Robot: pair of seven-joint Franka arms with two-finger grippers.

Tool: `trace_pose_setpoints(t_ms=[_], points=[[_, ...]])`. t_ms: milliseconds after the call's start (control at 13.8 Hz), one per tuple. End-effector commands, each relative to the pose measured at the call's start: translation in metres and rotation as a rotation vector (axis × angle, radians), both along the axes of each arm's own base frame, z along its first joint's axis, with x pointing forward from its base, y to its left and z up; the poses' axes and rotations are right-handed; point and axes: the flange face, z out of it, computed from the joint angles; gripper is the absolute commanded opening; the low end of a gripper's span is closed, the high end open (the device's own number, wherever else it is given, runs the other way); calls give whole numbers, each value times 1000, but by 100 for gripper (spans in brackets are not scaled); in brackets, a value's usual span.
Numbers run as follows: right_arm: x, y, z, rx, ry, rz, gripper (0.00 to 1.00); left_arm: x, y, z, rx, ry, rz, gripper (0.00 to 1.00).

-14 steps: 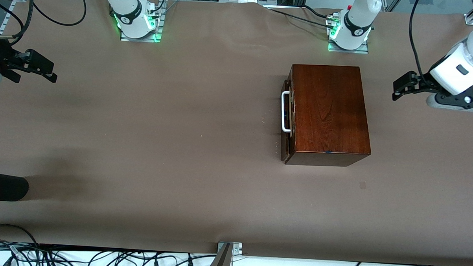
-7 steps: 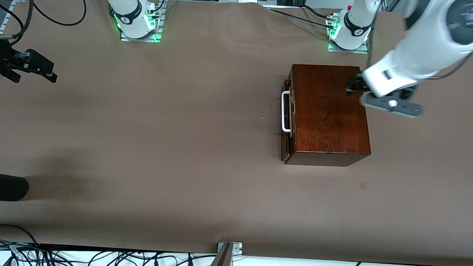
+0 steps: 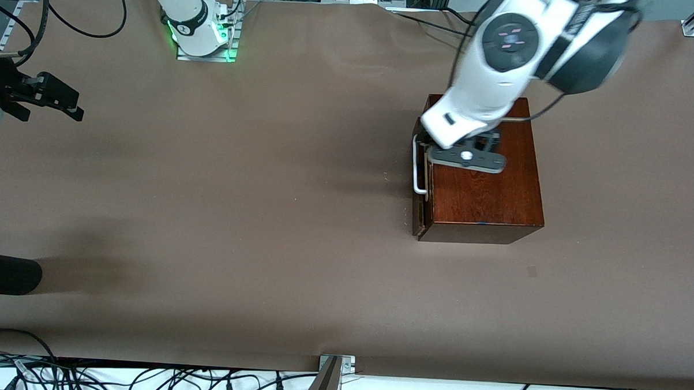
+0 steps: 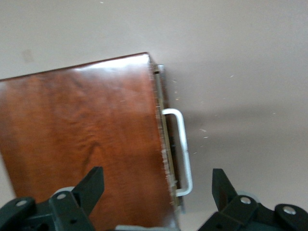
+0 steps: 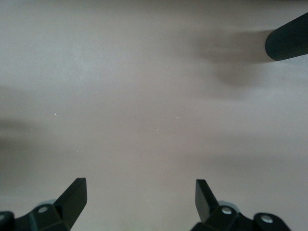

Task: Open drawer, take yellow block, close drawer
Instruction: 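Reach the left gripper to the white drawer handle of the box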

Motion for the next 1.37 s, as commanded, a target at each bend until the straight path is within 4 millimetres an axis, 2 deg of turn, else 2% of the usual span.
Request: trace_pose_setpoints(t_ms=[0, 433, 650, 1011, 1156, 1300], points=[[-2, -1, 3, 11, -7, -8, 100, 1, -21, -24, 13, 17, 17, 100], [-2, -1, 3, 11, -7, -8, 100, -8, -32, -64, 41, 55, 3, 100], [-2, -1, 3, 11, -7, -8, 100, -19, -42, -83, 49, 47, 43, 100], [-2, -2, 3, 11, -7, -10, 100, -30, -45, -97, 82, 60, 83, 100], [-2, 0, 3, 11, -7, -7, 100, -43, -55, -106, 100, 66, 88, 100], [-2, -1, 3, 11, -7, -8, 100, -44, -59, -110, 110, 45, 89, 100]])
